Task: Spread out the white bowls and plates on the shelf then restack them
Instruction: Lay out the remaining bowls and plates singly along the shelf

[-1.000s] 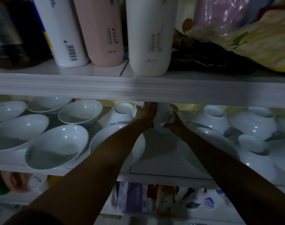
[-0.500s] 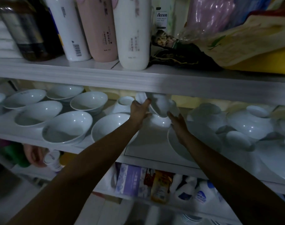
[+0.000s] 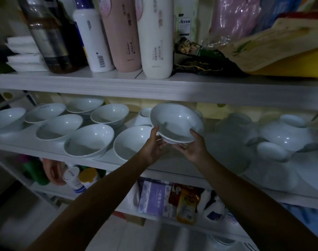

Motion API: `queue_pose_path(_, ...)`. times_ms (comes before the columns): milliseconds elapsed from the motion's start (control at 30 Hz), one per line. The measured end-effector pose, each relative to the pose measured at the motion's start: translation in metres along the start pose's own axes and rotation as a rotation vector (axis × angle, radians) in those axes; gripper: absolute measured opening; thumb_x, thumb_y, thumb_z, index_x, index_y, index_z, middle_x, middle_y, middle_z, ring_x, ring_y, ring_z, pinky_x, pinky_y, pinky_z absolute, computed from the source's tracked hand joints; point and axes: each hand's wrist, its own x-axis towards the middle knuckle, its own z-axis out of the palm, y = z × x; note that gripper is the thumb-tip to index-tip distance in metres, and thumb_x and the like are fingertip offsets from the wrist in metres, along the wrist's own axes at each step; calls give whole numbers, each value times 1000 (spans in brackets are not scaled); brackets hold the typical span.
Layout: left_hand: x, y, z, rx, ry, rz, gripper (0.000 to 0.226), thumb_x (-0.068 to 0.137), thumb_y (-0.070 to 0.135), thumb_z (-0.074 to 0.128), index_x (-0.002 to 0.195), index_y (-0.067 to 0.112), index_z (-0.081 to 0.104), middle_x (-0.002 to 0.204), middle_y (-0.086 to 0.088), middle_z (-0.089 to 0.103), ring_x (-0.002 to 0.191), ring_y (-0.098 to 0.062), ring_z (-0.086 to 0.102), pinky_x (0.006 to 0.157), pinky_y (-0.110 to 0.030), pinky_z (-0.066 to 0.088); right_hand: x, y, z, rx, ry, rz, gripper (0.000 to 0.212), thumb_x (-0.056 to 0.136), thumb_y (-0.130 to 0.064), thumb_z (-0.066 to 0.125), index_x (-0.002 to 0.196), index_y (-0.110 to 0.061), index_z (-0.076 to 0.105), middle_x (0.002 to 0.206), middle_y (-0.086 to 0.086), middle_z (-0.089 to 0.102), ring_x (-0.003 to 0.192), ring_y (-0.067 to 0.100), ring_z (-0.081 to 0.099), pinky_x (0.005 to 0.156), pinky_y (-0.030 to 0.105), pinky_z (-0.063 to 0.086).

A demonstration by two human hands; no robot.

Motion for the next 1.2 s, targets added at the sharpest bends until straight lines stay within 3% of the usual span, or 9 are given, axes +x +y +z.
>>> queue_pose_path(100,-3,-1,-8,70,-38,-4,67,94,58,32,134,7,46,125,-9,58,119,-21,51,104,-32,40,-2,11,0,-12,42,-7,41,93,-28,50,130,-13,43,108,11,59,94,27,59,85,44,50)
queue_pose_path(167,-6,-2,-9,80,-75,26,66,97,54,29,142,6,39,135,-10,54,116,-17,54,92,-22,49,-4,16,-3,9,71,-9,44,93,-26,51,133,-10,44,109,11,59,92,28,59,77,38,55)
queue_pose_path(233,-11,-2,-8,154,-135,47,62,99,49,23,147,10,30,145,-9,45,122,-14,48,96,-21,42,-7,18,-8,8,109,-19,47,92,-24,52,136,-8,46,112,13,60,90,29,60,62,31,58)
queue_pose_path(333,-16,-2,-7,245,-182,63,58,101,44,20,150,14,21,152,-8,35,138,-19,36,104,-25,27,-8,15,-15,-65,156,-53,44,93,-28,52,132,-10,47,106,11,60,88,29,59,70,36,53)
queue_pose_path(433,-14,-2,-7,283,-197,88,53,101,39,30,149,19,23,146,-2,43,123,-10,47,100,-21,30,-8,8,-23,-98,206,-82,34,94,-30,51,125,-15,46,100,7,58,87,26,57,78,39,49)
queue_pose_path(567,-7,-6,-7,273,-190,72,50,98,40,39,141,14,38,106,13,61,94,1,56,75,-13,44,-10,3,-27,-99,192,-101,34,95,-27,51,126,-13,46,102,9,61,92,28,60,80,46,54)
queue_pose_path(800,-1,-14,-11,404,-168,125,53,100,42,34,143,11,36,140,-9,51,119,-17,53,96,-23,44,-13,-4,-33,-102,225,-86,51,95,-30,51,140,-13,34,111,15,57,101,34,57,93,54,47)
queue_pose_path(933,-8,-12,-14,504,-165,143,49,101,37,35,142,11,38,132,-2,53,118,-14,50,96,-22,40,-15,-11,-37,-183,254,-76,56,96,-34,49,144,-12,32,104,12,57,93,32,57,93,55,46)
queue_pose_path(1200,-1,-15,-18,698,-54,166,51,99,39,39,138,6,42,133,-15,55,113,-23,57,89,-24,45,-12,-11,-37,-342,350,-42,56,99,-36,43,146,-10,29,132,22,46,114,41,50,87,57,48)
